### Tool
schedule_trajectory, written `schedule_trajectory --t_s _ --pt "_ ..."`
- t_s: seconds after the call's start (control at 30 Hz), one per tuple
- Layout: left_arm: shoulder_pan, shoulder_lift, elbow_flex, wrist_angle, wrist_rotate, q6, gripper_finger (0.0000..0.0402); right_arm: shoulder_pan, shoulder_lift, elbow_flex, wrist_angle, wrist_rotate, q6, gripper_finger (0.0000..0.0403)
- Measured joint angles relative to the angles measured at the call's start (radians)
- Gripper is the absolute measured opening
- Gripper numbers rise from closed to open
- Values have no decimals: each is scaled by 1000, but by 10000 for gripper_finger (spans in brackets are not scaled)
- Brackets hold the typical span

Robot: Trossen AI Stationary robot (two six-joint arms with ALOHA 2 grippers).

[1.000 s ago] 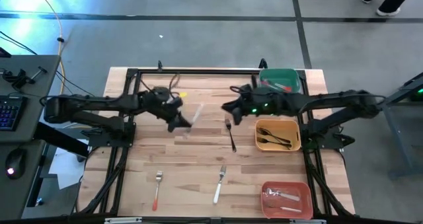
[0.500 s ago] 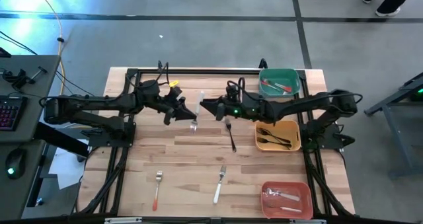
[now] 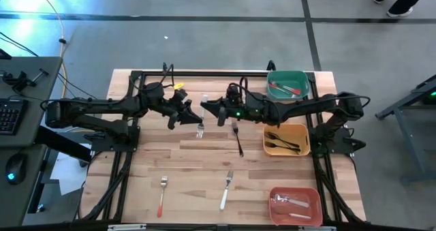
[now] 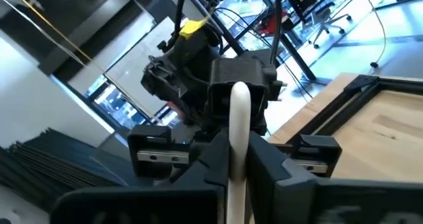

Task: Sort silverware by color (type)
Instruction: Put the white fork into the orange bin

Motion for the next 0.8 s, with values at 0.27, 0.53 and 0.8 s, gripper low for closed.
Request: schedule_trajectory --t_s 0.27,0.53,0.8 --pt "16 0 1 10 -3 -28 19 1 -35 76 -185 -30 -38 5" --pt "50 0 1 -35 -14 -3 70 20 -181 214 -674 -135 -62 3" --pt "94 0 0 -172 -12 100 76 118 -240 406 -1361 -382 -8 1"
